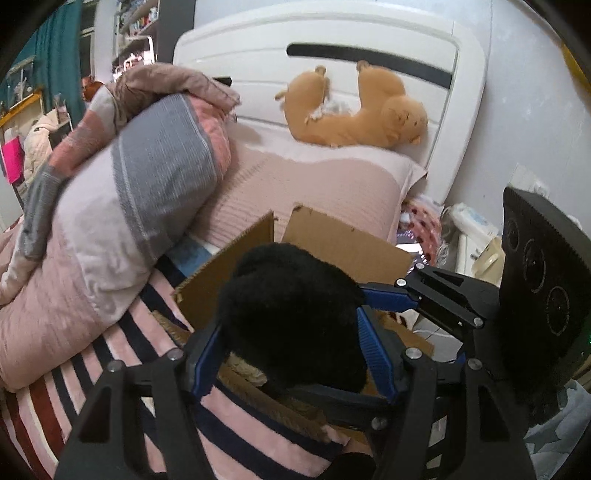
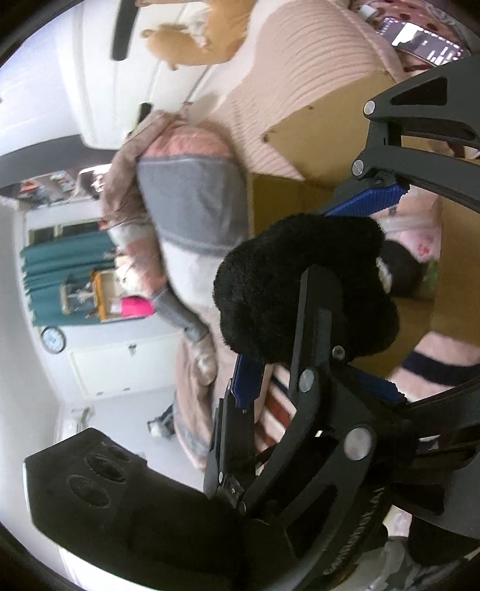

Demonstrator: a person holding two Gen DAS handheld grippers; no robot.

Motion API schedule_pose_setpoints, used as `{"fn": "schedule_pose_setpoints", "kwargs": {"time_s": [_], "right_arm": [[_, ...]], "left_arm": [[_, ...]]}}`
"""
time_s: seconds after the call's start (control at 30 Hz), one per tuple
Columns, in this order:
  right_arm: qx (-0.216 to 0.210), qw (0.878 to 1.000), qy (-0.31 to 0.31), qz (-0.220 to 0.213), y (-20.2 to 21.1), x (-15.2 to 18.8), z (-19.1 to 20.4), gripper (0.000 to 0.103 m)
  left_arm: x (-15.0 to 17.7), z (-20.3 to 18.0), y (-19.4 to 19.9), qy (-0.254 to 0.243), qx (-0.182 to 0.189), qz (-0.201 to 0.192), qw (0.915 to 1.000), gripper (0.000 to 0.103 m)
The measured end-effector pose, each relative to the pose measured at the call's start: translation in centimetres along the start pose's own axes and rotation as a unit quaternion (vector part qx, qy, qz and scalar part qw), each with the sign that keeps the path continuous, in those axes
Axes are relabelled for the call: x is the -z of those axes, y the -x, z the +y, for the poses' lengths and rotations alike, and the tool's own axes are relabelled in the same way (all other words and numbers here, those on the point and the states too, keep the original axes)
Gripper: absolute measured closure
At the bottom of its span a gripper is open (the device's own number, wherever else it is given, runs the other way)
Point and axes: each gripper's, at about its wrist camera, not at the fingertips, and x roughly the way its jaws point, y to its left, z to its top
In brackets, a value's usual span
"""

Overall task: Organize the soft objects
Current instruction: 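Carry the black pouch with the right gripper into the box and open, then reach the right gripper to the clear toothbrush bag and grasp it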

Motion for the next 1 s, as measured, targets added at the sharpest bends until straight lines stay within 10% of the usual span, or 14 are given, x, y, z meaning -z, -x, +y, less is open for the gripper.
{"fn": "schedule_pose_setpoints", "kwargs": {"time_s": [0.4, 1.0], "right_arm": [[0.034, 0.999, 0.002, 0.038, -2.2, 0.9, -1.0, 0.021], [-0.014, 0.998, 0.062, 0.008, -0.5, -1.5, 7.5, 0.021]], "left_arm": [[0.3, 1.0, -1.0, 0.002, -0.014, 0.009, 0.9999, 0.022], [6.4, 8.4, 11.2, 0.08, -0.083, -0.068, 0.991, 0.022]]}}
